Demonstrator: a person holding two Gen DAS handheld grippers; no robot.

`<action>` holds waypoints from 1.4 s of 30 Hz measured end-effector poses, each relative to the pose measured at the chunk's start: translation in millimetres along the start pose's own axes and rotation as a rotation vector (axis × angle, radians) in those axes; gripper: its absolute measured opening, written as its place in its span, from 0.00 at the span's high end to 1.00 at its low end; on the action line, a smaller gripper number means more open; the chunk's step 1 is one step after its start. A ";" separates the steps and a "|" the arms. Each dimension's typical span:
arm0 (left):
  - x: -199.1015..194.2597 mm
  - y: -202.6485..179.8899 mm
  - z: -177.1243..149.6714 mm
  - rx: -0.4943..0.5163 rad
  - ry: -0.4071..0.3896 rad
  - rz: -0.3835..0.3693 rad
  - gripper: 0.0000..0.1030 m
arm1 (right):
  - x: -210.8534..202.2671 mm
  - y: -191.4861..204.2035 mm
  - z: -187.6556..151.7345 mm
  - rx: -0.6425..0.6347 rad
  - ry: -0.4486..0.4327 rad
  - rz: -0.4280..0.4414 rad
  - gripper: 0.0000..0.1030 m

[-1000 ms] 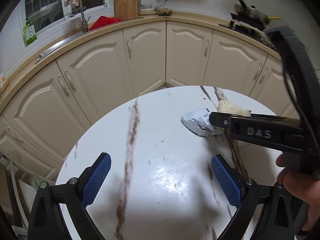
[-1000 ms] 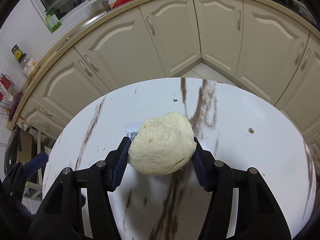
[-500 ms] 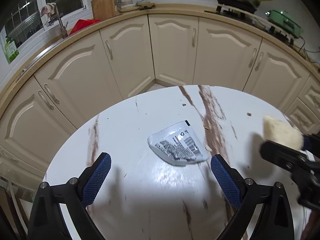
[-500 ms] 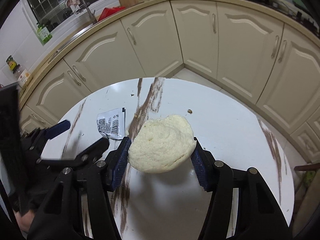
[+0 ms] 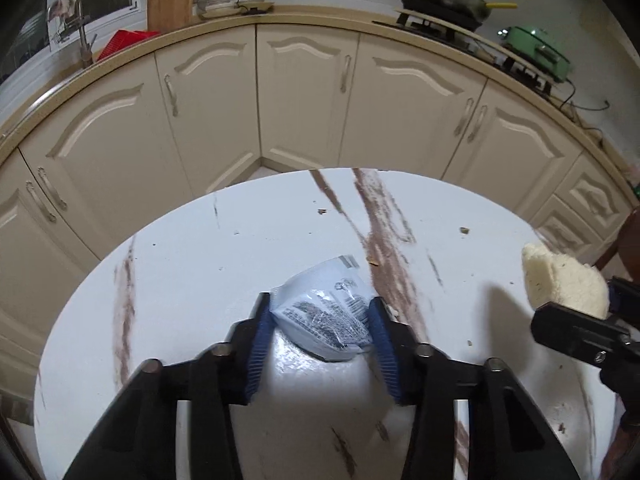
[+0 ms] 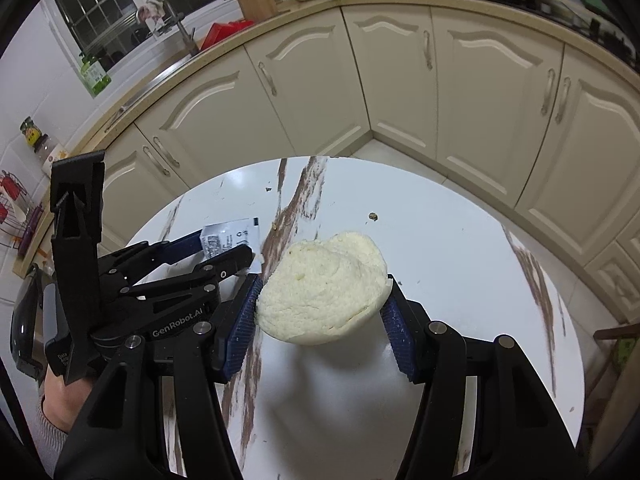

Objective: Collect trash

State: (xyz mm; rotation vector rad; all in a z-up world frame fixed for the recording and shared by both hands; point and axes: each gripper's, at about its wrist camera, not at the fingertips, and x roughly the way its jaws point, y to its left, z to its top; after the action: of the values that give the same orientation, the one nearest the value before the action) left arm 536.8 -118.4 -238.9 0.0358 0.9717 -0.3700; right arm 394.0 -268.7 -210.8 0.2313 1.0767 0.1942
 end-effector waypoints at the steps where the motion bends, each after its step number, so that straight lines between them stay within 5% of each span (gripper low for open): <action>1: -1.7 1.7 -0.1 -0.005 0.002 -0.017 0.77 | -0.9 -0.1 -1.8 0.002 0.001 0.003 0.46; 12: -35.9 -18.1 -22.6 0.076 0.002 -0.079 0.93 | -29.4 -6.8 -24.4 0.026 -0.021 0.014 0.46; 26: -152.3 -58.9 -96.6 0.126 -0.089 -0.126 0.94 | -99.6 -29.0 -77.4 0.079 -0.091 0.009 0.46; 34: -249.7 -127.8 -157.4 0.189 -0.217 -0.124 0.94 | -172.9 -49.4 -127.4 0.088 -0.187 0.001 0.48; 42: -278.3 -210.4 -213.3 0.262 -0.225 -0.177 0.94 | -241.2 -99.4 -179.7 0.138 -0.255 -0.053 0.48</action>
State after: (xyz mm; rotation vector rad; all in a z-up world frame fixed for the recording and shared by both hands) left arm 157.4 -193.2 -105.9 0.1439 0.7006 -0.6490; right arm 127.9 -412.2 -116.3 0.3421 0.8424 0.0404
